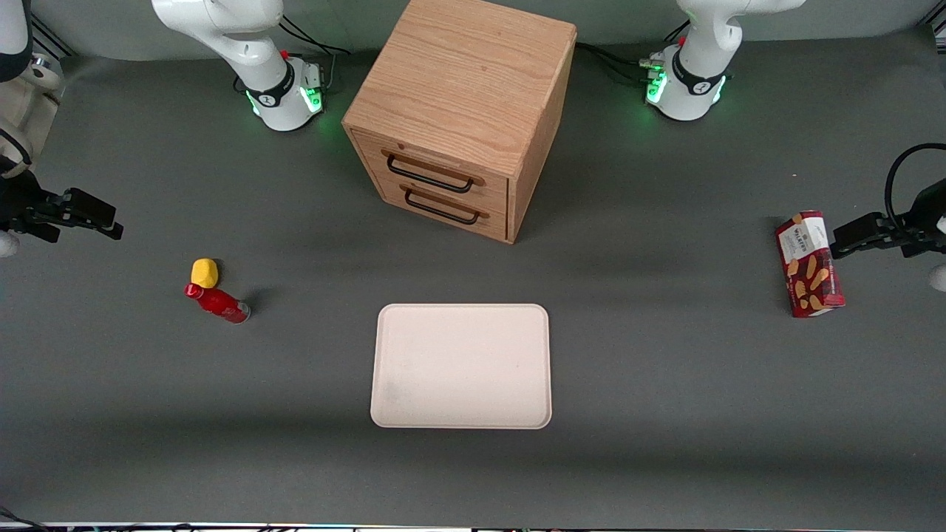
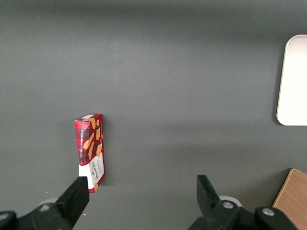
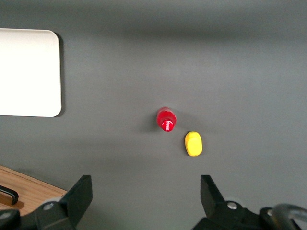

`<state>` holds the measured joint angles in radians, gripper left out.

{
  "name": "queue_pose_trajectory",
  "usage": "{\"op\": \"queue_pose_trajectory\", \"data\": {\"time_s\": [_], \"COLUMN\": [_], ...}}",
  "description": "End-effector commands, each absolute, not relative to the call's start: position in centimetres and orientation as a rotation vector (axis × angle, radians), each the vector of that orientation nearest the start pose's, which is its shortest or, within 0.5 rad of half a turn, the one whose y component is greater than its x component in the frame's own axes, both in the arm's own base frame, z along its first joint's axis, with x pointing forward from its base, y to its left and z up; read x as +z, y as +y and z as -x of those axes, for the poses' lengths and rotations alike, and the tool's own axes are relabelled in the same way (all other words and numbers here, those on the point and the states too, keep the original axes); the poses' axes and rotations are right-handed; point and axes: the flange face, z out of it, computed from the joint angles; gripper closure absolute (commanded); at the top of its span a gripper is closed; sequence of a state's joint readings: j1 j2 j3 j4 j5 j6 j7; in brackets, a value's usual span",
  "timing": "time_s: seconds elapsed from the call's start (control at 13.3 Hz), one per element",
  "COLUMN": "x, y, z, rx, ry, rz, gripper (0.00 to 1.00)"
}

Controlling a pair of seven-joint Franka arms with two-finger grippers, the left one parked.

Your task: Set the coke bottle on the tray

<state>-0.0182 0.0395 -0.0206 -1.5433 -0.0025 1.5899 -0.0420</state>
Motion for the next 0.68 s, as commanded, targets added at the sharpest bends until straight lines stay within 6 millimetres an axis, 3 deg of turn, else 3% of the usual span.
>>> {"op": "queue_pose_trajectory", "data": {"time_s": [0.0, 0.6], "x": [62.0, 62.06], "y": [-2.27, -2.43], "z": [-56.68, -56.42], "rx": [-0.017, -0.014], "ry": [-0.026, -0.031], "rz": [3.138, 3.146], "gripper": [0.0, 0.0]}}
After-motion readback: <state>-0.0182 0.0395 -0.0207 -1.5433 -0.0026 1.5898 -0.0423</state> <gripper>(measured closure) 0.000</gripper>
